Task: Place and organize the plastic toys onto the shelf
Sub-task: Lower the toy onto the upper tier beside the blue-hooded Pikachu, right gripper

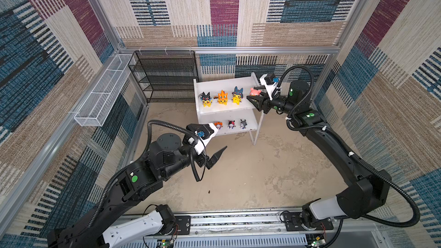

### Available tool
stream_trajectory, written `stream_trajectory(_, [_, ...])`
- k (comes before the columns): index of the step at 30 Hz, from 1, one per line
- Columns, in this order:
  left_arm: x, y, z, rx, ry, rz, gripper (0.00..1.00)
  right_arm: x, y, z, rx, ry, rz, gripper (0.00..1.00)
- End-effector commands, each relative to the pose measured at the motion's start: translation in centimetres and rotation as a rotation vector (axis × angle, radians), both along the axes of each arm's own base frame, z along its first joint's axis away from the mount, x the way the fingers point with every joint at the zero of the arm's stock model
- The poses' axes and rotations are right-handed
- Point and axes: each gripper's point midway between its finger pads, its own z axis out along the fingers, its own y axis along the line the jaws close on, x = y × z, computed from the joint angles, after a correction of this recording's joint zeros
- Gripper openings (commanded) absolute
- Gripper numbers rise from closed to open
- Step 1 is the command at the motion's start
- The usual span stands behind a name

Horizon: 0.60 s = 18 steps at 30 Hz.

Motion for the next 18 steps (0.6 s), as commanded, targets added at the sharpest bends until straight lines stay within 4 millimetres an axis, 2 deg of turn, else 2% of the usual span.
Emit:
stream_trajectory(1, [0.2, -0.1, 1.0, -0.013, -0.047, -0.003, 0.99, 0.1, 0.0, 1.0, 0.003, -0.037, -0.005, 0.64])
stream_trajectory(18, [0.1, 0.0, 0.9, -0.014, -0.049, -0.002, 0.99, 0.3, -0.1, 2.2, 0.001, -0.064, -0.013, 0.70])
